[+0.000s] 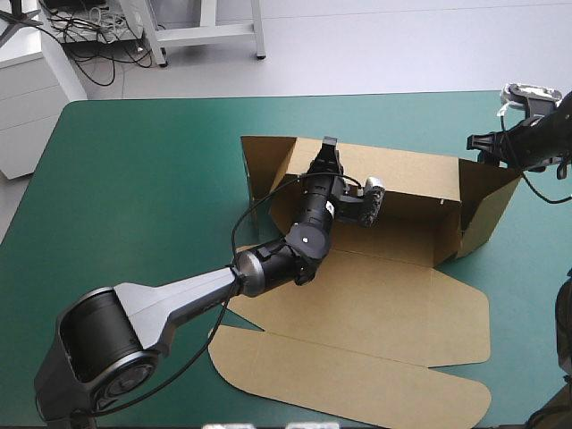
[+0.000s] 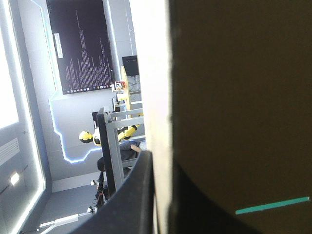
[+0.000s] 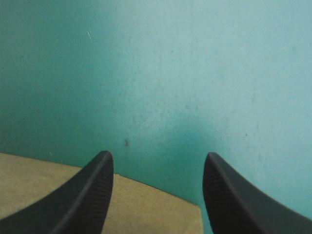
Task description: Fold the box
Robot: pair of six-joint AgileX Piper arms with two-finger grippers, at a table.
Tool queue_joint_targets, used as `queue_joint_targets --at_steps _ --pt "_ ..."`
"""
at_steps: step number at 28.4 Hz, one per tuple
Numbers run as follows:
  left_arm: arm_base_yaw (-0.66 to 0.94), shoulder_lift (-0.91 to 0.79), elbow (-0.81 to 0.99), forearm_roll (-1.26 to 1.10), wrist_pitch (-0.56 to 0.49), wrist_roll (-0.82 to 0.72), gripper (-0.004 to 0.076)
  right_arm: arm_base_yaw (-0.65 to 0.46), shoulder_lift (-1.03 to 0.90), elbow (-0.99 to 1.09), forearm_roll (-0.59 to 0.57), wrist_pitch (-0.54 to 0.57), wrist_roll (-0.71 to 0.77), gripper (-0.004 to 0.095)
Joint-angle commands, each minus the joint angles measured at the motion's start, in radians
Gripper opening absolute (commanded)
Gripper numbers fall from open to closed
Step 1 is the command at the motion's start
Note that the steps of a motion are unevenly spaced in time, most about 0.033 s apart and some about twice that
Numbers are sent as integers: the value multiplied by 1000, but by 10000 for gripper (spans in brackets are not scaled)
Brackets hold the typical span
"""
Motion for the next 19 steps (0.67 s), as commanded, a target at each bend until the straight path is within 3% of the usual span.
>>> queue_joint_targets --at_steps 1,7,13,16,19 --pt "-8 -32 -6 -29 8 -15 -10 -7 -45 -31 -6 56 -9 508" --pt "-8 -32 -6 -29 8 -18 -10 -7 -51 -31 2 153 -22 508" --pt "-8 -32 -6 -29 8 -19 -10 -7 -113 34 24 158 -48 508" --pt "-8 -32 -6 -29 8 -19 -10 -7 -166 126 28 126 -81 508" --pt "-8 -32 -6 -29 8 -19 -10 -7 -257 263 82 25 -99 508"
